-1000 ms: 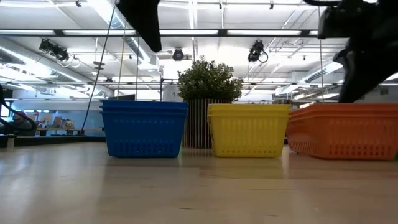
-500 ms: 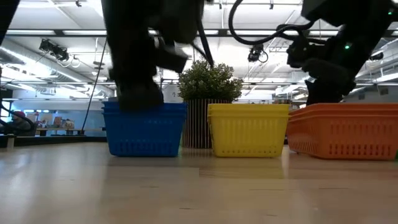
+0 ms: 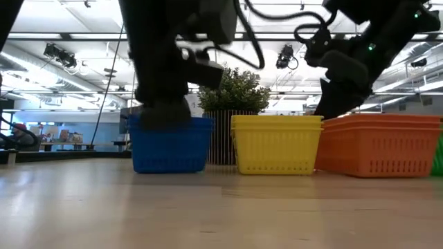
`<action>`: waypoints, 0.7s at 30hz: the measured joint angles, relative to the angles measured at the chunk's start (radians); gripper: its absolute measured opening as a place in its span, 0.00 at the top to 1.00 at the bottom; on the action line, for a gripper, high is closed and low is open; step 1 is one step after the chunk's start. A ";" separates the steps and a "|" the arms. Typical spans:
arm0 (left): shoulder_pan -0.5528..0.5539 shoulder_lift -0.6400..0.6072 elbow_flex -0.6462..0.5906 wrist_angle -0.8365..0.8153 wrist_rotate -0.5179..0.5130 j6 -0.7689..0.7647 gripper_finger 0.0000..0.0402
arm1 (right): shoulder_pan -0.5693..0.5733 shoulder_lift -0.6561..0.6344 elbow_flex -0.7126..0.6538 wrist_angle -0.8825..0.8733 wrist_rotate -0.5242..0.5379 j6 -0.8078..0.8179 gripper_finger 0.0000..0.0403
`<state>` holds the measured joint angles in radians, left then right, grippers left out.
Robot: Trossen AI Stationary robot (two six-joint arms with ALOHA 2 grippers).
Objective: Stack baskets by color
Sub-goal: Adjust the stacked bins
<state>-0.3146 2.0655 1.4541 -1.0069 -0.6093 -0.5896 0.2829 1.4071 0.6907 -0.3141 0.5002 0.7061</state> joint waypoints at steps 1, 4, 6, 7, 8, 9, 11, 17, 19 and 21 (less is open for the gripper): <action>-0.014 0.000 0.013 -0.013 0.007 0.006 0.98 | 0.006 0.000 0.003 0.008 0.007 -0.011 0.99; -0.057 0.000 0.068 -0.055 0.013 0.022 0.97 | 0.029 0.000 0.023 0.006 0.053 -0.028 0.99; -0.085 0.000 0.114 -0.097 0.010 0.026 0.98 | 0.045 -0.001 0.034 0.003 0.083 -0.029 0.99; -0.101 0.000 0.141 -0.124 0.005 0.026 0.98 | 0.055 -0.001 0.040 -0.002 0.090 -0.032 0.99; -0.114 0.000 0.168 -0.145 0.000 0.026 0.99 | 0.066 -0.001 0.046 -0.005 0.097 -0.037 0.99; -0.126 0.000 0.196 -0.167 -0.004 0.026 0.99 | 0.076 -0.001 0.052 -0.008 0.101 -0.045 0.99; -0.147 0.000 0.247 -0.207 -0.014 0.021 0.99 | 0.099 -0.001 0.062 -0.028 0.102 -0.049 0.99; -0.108 -0.001 0.253 -0.249 0.006 0.026 0.99 | 0.165 -0.001 0.065 -0.092 0.102 0.028 0.99; -0.066 -0.001 0.209 -0.207 0.031 0.041 0.99 | 0.186 -0.001 0.065 -0.125 0.108 0.062 0.99; -0.027 -0.001 0.155 -0.129 0.035 0.060 0.99 | 0.205 -0.001 0.065 -0.148 0.108 0.094 0.99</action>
<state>-0.3415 2.0647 1.6095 -1.1363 -0.5739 -0.5297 0.4877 1.4059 0.7555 -0.4619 0.6084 0.8004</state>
